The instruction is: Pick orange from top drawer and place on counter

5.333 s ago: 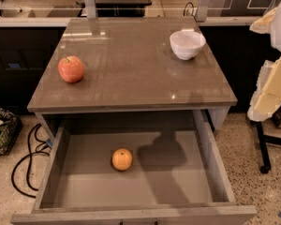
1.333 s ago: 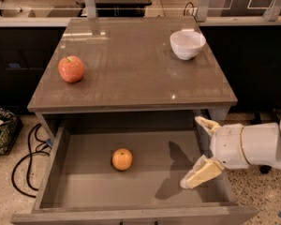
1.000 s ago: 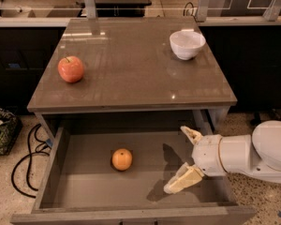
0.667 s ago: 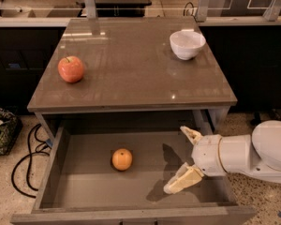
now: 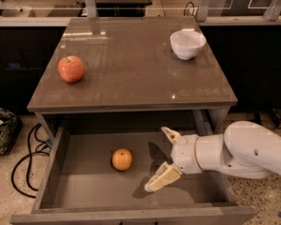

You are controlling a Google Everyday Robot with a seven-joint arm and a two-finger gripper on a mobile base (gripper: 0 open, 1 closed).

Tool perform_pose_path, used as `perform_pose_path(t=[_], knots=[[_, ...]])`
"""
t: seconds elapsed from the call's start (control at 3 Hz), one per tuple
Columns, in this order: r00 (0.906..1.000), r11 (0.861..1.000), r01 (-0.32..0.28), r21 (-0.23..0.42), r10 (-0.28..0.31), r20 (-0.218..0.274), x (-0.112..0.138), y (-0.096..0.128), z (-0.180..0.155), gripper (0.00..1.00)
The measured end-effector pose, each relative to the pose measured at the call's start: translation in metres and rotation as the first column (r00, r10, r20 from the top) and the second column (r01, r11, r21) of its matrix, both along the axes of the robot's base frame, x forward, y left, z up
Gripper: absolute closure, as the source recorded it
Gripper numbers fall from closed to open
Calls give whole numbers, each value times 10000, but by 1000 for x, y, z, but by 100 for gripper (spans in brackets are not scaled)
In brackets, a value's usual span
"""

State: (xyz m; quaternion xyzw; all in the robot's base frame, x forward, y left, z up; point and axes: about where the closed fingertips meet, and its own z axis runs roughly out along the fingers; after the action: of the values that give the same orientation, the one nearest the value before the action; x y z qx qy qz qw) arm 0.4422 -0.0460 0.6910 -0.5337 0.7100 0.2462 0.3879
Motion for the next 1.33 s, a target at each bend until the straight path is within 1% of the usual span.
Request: perform_pose_path(t=[0.33,0.67,1.0,1.33], knots=[[9991,9984,-422,387,422,-1,9,33,-11,0],[9976,9952,-687,692,688,15,16,58,-25,0],[9965,9923,-830,923,828,62,22,76,-39,0],[9969,9929,-785,894,781,73,28,85,-52,0]])
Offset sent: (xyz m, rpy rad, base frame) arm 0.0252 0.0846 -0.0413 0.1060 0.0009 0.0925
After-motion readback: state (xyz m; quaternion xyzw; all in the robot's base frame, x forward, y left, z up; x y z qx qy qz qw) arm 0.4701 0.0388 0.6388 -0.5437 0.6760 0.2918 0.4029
